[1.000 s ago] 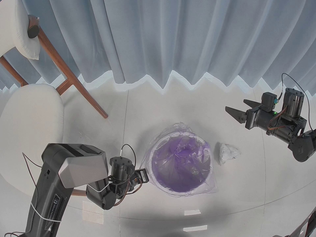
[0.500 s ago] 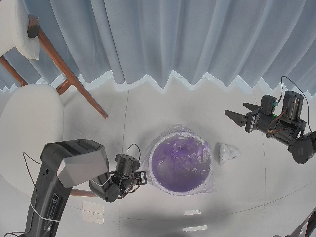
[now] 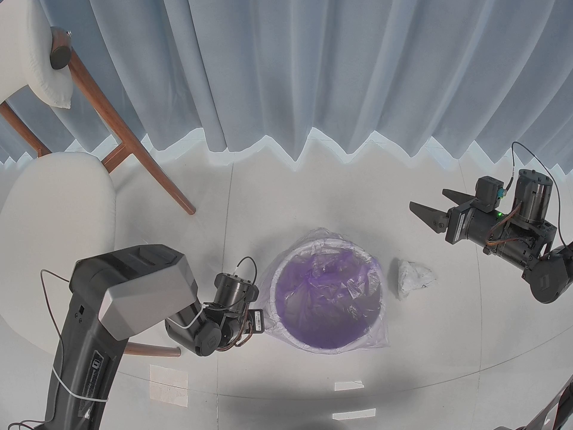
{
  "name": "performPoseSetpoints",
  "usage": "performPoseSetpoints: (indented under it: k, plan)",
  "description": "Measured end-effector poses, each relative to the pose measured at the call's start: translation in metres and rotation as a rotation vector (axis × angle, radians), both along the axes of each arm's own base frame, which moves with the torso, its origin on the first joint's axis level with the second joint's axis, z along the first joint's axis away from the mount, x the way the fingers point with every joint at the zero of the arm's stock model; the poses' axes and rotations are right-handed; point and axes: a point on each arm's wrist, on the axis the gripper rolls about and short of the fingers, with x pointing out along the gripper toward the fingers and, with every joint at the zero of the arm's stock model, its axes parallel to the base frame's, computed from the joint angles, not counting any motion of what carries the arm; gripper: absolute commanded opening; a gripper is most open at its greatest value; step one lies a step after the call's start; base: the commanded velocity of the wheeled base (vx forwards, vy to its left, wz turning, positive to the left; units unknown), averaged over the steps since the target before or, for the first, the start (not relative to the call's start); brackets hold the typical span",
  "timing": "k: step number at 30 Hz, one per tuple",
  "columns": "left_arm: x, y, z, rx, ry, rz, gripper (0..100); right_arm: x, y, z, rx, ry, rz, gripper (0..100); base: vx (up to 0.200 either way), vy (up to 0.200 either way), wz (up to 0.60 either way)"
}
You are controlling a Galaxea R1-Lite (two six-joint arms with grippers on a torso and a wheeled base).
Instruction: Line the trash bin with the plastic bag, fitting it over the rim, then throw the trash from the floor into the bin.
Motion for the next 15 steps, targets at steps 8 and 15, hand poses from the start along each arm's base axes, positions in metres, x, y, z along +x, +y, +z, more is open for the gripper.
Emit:
performPoseSetpoints:
  k: [8, 15]
  plan:
    - [0.0, 0.0, 0.002, -0.007, -0.008, 0.001, 100, -0.001, 0.0, -0.002, 0.0, 0.002, 0.0, 100, 0.0, 0.0, 0.0]
    - [-0.009, 0.003, 0.01, -0.025, -0.041, -0.003, 100, -0.004, -0.001, -0.006, 0.0, 0.001, -0.003, 100, 0.0, 0.0, 0.0]
